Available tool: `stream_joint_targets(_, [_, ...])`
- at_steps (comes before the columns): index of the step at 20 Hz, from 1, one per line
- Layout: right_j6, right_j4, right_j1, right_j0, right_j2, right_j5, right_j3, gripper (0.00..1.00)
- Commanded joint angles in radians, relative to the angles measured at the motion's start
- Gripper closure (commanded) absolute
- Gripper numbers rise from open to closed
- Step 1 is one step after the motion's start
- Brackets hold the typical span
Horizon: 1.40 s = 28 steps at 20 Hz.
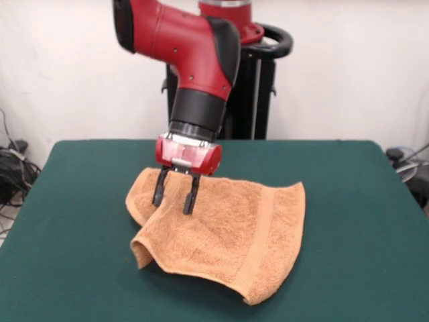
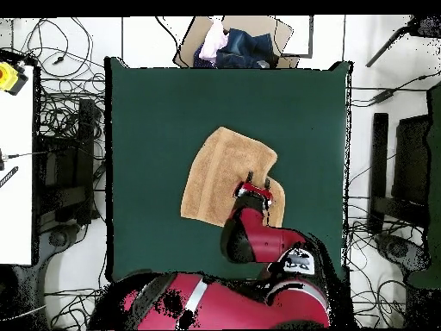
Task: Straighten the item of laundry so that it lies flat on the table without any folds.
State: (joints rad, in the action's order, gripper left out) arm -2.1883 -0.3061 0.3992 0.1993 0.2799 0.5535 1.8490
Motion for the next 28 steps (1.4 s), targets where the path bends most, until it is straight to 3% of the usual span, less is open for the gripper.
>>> stream_joint_targets(1, [-0.052, 0.043, -0.089, -0.009, 0.005, 0.118, -0.09, 0.0])
stream_joint_targets(15, [-0.072, 0.05, -0.032, -0.064, 0.014, 0.057, -0.07, 0.0])
stream_joint_targets(21, [-0.122, 0.012, 0.053, -0.039, -0.057, -0.088, -0.003, 0.0])
stream_joint_targets(28, [-0.144, 0.072, 0.08, -0.087, -0.043, -0.113, 0.047, 0.0])
